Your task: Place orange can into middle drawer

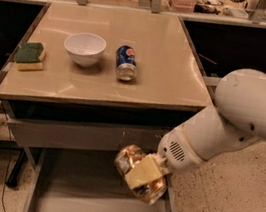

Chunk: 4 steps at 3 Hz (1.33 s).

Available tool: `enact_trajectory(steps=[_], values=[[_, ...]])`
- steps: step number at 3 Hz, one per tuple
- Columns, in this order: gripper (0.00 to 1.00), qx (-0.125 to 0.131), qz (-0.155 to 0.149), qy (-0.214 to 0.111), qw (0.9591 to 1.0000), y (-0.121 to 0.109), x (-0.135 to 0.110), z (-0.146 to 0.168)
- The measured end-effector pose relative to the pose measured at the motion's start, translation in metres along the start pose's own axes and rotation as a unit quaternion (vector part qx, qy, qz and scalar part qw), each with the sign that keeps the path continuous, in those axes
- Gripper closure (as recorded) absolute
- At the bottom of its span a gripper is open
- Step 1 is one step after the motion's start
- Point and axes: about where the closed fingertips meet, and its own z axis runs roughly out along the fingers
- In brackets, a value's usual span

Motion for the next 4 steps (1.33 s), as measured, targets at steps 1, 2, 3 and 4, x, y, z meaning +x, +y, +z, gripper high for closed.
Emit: enact_trajectory(steps=[1, 2, 3, 4], values=[[1.00, -0.005, 0.000, 0.006, 1.0000, 0.004, 0.003, 0.005], [1.00, -0.004, 0.000, 0.006, 1.0000, 0.004, 0.003, 0.005], [1.00, -0.045, -0.003, 0.000, 0.9990, 0.017, -0.005, 0.049], [1.00, -0.111, -0.005, -0.003, 0.9938, 0.030, -0.028, 0.126]])
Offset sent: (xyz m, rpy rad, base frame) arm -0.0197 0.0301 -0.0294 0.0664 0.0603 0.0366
